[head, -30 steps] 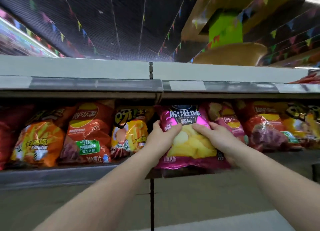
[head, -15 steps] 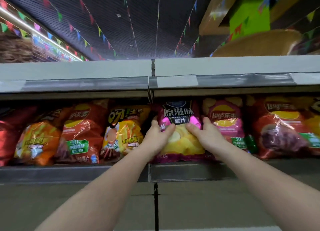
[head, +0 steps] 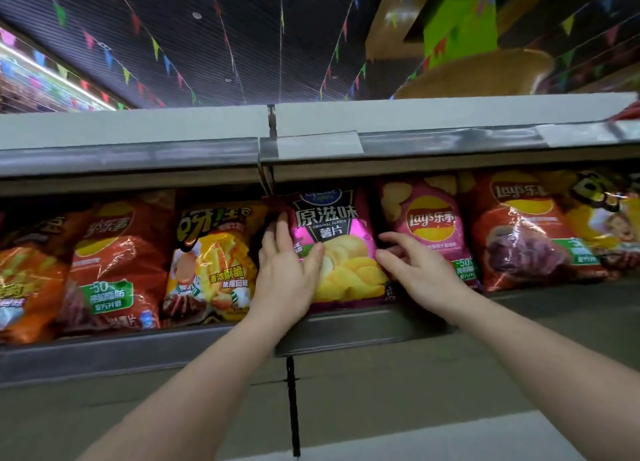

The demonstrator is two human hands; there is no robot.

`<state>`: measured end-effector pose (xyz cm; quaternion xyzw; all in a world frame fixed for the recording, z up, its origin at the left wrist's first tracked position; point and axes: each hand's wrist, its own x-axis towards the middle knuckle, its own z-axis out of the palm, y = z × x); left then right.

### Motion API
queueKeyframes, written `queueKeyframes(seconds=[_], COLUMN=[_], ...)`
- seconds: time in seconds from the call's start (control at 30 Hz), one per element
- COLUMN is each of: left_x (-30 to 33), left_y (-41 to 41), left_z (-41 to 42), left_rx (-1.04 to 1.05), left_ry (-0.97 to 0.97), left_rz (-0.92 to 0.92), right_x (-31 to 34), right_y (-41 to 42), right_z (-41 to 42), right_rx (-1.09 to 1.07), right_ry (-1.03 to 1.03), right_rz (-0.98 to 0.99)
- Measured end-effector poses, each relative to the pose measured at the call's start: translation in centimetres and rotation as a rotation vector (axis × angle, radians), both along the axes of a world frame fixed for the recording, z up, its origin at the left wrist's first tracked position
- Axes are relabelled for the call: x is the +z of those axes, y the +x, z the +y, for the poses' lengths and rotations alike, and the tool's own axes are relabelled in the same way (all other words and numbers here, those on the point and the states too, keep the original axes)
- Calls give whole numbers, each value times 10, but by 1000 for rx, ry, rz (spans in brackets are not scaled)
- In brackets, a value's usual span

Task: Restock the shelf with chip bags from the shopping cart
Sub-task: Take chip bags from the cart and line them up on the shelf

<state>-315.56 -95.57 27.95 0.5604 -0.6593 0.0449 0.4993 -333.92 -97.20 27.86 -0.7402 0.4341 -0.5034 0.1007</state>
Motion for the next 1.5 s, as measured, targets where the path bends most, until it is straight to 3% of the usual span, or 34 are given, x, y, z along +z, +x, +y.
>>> queueKeyframes(seconds=[0.1, 0.23, 0.37, 0.53, 0.7, 0.9, 1.0, 1.13, 1.4, 1.5], left_x=[-6, -7, -3, 1, 0, -4, -5, -7, 13, 25], left_y=[-1, 0, 0, -5, -3, -2, -2, -3, -21, -25], left_z=[1, 2, 2, -4, -2, 3, 9, 17, 23, 17], left_rx=[52, 6, -42, 89, -11, -11, -53, -81, -137, -108], left_ry=[-71, 6, 101, 94, 150, 53, -40, -81, 102, 175], left_rz=[-198, -380, -395, -416, -351, -330, -233, 39, 398, 546], right_x=[1, -8, -11, -5, -10, -8, -10, -11, 10, 21], right_y=[9, 15, 12, 23, 26, 27, 21, -1, -46, -54], right_z=[4, 8, 7, 7, 12, 21, 29, 40, 40, 31], right_rx=[-24, -34, -45, -118, -128, -121, -126, -129, -210, -211], right_ry=[-93, -172, -151, -118, -78, -33, -21, -42, -4, 51], right_rz=[-58, 136, 152, 168, 158, 204, 212, 141, -210, -228])
